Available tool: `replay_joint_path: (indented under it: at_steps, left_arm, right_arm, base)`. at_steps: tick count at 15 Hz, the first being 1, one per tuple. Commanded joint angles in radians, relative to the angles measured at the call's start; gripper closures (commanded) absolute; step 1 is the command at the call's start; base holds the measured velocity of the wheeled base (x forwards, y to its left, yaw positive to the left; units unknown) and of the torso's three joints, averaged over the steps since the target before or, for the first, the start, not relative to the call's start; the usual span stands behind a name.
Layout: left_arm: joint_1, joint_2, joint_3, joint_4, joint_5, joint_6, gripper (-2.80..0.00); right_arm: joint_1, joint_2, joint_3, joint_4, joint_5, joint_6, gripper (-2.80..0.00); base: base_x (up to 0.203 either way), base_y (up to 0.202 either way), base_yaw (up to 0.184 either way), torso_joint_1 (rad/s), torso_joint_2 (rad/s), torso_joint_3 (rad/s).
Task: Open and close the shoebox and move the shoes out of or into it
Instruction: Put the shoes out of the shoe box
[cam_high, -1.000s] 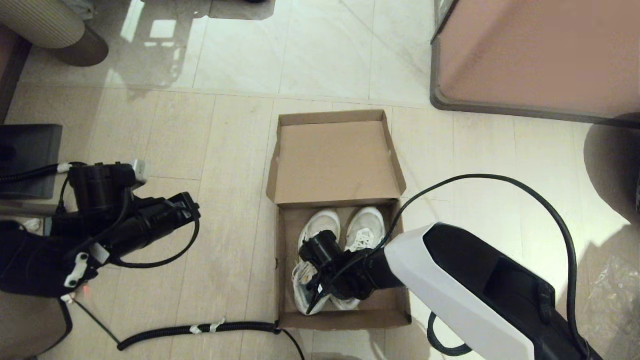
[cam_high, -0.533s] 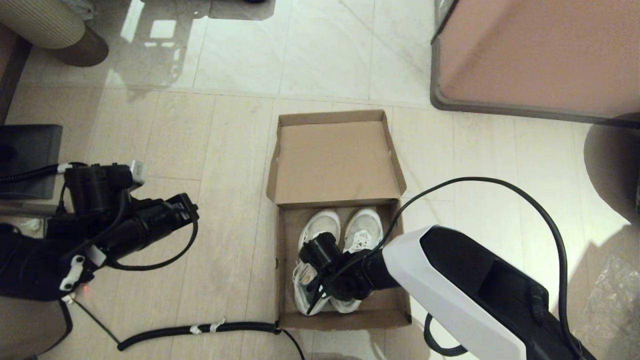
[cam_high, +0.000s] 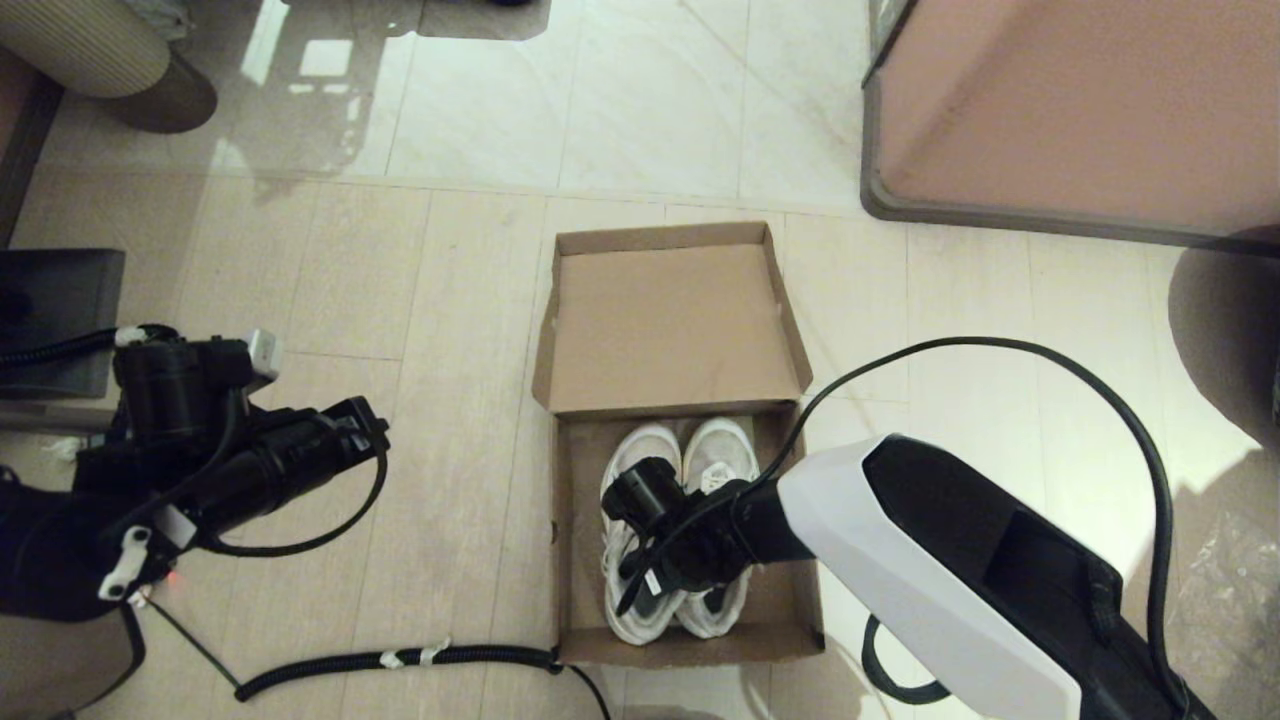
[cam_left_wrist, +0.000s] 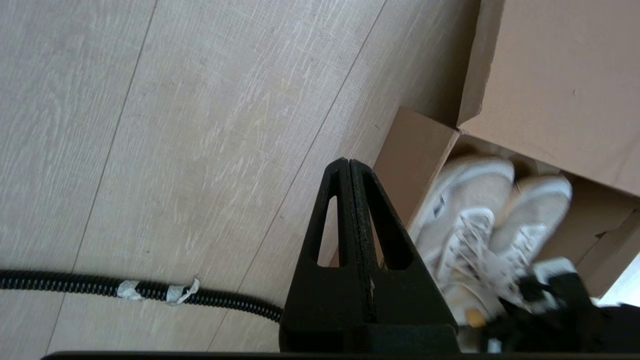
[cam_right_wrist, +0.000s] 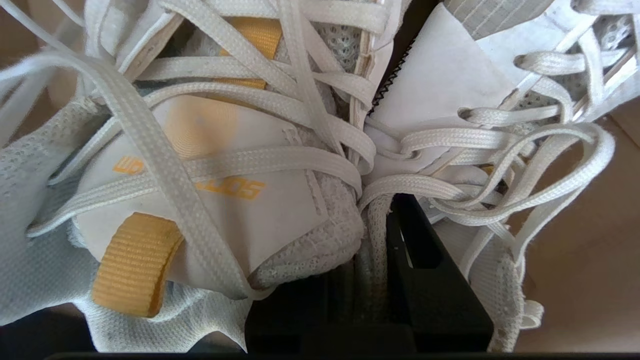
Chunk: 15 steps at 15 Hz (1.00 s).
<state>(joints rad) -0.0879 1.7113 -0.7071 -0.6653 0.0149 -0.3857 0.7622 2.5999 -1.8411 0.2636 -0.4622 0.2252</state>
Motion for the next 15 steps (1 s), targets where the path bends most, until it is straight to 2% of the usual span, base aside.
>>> replay_joint_path:
  at_steps: [1, 5, 8, 10, 15]
  left_arm:
    - [0.002, -0.01, 0.011, -0.005, 0.0, -0.004, 0.0]
    - [0.004, -0.032, 0.023, -0.005, 0.002, -0.005, 0.0]
    - [0.029, -0.057, 0.058, -0.005, 0.002, -0.006, 0.0]
    - [0.033, -0.077, 0.081, -0.005, 0.003, -0.028, 0.0]
    - [0.033, -0.173, 0.152, 0.001, 0.005, -0.043, 0.0]
  right_arm:
    - [0.006, -0.076, -0.001, 0.085, 0.018, 0.037, 0.0]
    - [0.007, -0.183, 0.007, 0.193, 0.101, 0.061, 0.0]
    - [0.018, -0.307, 0.016, 0.365, 0.182, 0.064, 0.0]
    - [0.025, -0.381, 0.02, 0.432, 0.2, 0.071, 0.0]
    - [0.088, -0.583, 0.071, 0.473, 0.25, 0.145, 0.0]
  base:
    - [0.0, 0.0, 0.0, 0.0, 0.0, 0.0]
    - [0.0, 0.0, 0.0, 0.0, 0.0, 0.0]
    - [0.0, 0.0, 0.0, 0.0, 0.0, 0.0]
    - [0.0, 0.0, 0.0, 0.0, 0.0, 0.0]
    - [0.0, 0.0, 0.0, 0.0, 0.0, 0.0]
